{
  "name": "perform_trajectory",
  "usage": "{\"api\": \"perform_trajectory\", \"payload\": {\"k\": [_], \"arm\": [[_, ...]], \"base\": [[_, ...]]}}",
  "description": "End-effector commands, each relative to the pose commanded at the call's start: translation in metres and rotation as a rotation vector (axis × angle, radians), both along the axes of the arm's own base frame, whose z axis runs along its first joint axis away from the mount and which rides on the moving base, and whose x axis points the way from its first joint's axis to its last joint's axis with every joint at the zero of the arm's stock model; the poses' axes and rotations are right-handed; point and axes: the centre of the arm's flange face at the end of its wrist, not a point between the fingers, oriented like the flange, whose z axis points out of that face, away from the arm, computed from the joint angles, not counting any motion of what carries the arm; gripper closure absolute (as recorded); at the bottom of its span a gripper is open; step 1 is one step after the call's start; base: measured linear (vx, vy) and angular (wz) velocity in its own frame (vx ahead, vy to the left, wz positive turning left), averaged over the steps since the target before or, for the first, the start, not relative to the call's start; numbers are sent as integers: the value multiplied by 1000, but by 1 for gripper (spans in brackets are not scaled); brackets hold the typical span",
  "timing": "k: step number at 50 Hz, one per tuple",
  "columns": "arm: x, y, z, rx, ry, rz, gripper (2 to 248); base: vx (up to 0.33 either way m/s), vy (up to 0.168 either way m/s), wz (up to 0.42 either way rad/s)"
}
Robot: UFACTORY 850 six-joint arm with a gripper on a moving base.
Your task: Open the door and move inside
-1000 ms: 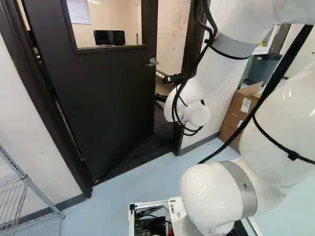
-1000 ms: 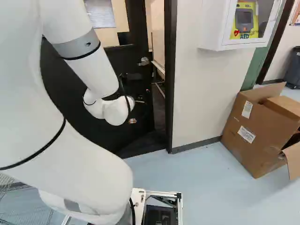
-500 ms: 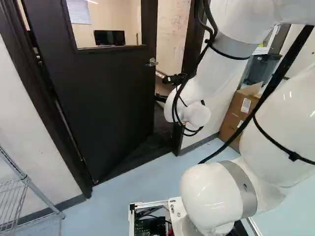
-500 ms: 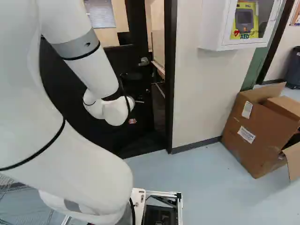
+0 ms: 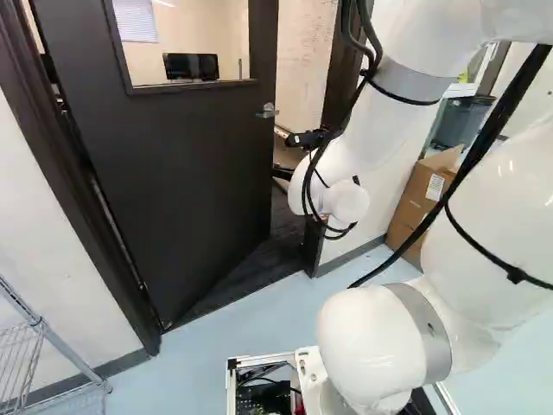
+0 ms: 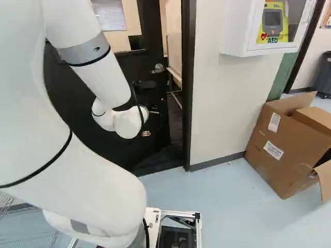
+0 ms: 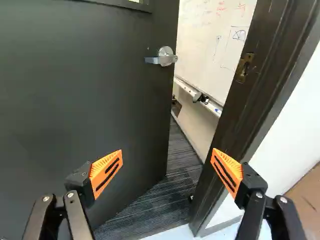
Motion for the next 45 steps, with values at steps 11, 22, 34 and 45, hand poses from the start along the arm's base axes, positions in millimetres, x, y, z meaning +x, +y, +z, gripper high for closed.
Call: {"api": "perform_trajectory", "payload": {"k": [11, 22, 34, 45], "arm": [[0, 0, 0, 0, 0, 0, 3], [0, 0, 0, 0, 0, 0, 3], [0, 0, 0, 0, 0, 0, 3], [0, 0, 0, 0, 0, 0, 3]], "base": [[119, 84, -16], [124, 88, -10], [107, 111, 100], [109, 115, 62]]}}
